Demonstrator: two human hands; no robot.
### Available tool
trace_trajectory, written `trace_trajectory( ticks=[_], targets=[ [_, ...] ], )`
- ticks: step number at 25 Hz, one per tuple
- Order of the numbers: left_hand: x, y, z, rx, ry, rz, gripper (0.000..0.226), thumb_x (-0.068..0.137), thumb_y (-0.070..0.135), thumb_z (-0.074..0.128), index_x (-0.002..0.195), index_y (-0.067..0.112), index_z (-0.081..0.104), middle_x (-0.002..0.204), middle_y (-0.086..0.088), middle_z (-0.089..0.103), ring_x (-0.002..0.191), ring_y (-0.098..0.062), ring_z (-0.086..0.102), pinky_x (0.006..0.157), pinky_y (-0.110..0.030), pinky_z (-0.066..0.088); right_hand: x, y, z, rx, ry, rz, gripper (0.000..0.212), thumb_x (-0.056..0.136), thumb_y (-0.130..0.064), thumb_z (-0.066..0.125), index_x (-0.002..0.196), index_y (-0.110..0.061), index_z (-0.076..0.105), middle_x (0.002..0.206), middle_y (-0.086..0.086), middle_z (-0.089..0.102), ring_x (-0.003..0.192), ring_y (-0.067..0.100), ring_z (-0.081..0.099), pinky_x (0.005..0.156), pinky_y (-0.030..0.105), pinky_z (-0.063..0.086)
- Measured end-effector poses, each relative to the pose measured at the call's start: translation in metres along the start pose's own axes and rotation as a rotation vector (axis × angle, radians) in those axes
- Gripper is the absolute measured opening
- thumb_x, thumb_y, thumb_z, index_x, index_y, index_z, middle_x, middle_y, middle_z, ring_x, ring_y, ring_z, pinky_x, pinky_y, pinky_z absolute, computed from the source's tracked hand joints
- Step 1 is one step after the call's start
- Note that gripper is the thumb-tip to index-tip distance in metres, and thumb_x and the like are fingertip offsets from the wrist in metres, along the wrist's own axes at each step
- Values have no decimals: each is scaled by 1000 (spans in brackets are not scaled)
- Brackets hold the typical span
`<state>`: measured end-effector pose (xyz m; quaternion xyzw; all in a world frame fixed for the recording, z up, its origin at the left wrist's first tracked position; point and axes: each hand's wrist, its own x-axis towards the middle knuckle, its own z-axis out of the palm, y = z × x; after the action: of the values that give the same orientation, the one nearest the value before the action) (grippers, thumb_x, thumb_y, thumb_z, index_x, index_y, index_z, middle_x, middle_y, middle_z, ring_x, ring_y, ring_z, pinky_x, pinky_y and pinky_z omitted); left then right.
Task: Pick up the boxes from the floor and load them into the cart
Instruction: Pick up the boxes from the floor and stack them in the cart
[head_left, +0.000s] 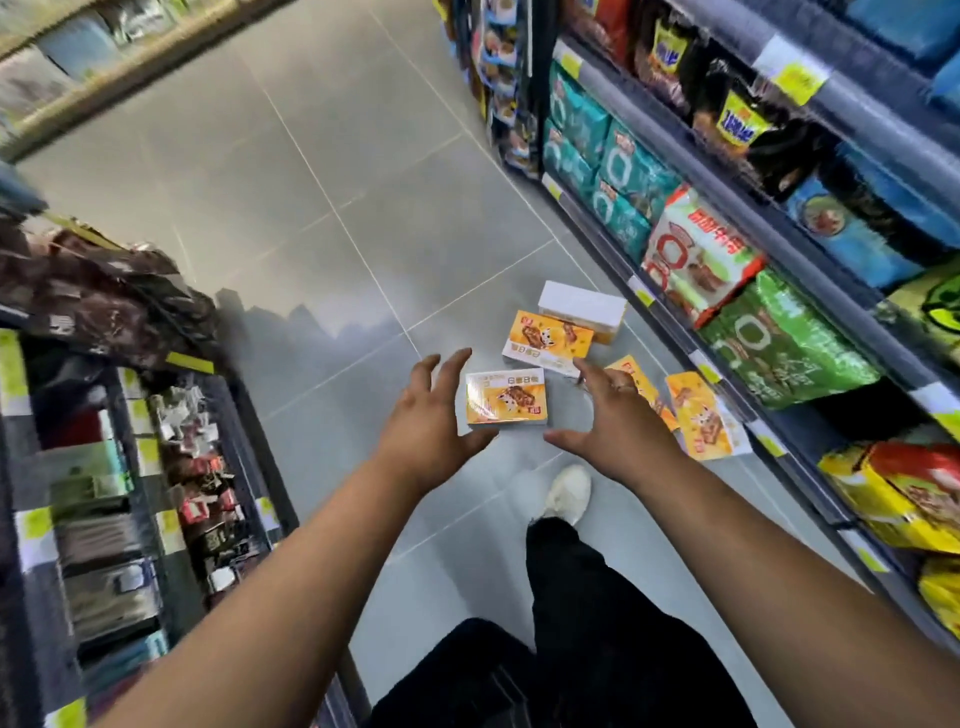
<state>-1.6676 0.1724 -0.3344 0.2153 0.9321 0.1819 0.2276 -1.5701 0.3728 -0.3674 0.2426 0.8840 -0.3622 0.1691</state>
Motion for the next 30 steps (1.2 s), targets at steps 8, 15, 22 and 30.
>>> trace_trajectory(
  ticks=[8, 15, 22, 30],
  targets=[
    [170, -65, 120, -35, -141, -163, 96, 79, 47, 73, 151, 37, 10, 158, -8, 3, 141, -36, 26, 109, -41, 33, 193, 67, 65, -15, -123, 116, 108, 72, -57, 75, 151, -39, 4, 154, 13, 20, 134, 34, 38, 101, 42, 43],
    [303, -164, 258, -54, -204, -215, 101, 77, 40, 77, 152, 32, 9, 156, -12, 11, 144, -36, 21, 112, -40, 29, 329, 160, 191, -35, -160, 221, 112, 71, -56, 77, 151, -40, 0, 155, 15, 16, 136, 36, 35, 103, 46, 41],
    [383, -282, 380, -24, -364, -332, 112, 69, 47, 81, 150, 45, 3, 151, -22, 24, 142, -37, 25, 113, -44, 30, 427, 242, 332, -31, -220, 321, 120, 67, -53, 81, 151, -40, -3, 147, 27, 25, 123, 42, 48, 95, 43, 43],
    [438, -325, 452, -118, -470, -503, 120, 55, 52, 88, 139, 63, 3, 128, -14, 46, 107, -36, 58, 94, -45, 51, 491, 277, 401, 62, -242, 305, 131, 64, -39, 87, 148, -45, -13, 149, 20, 24, 127, 32, 45, 98, 36, 41]
  ],
)
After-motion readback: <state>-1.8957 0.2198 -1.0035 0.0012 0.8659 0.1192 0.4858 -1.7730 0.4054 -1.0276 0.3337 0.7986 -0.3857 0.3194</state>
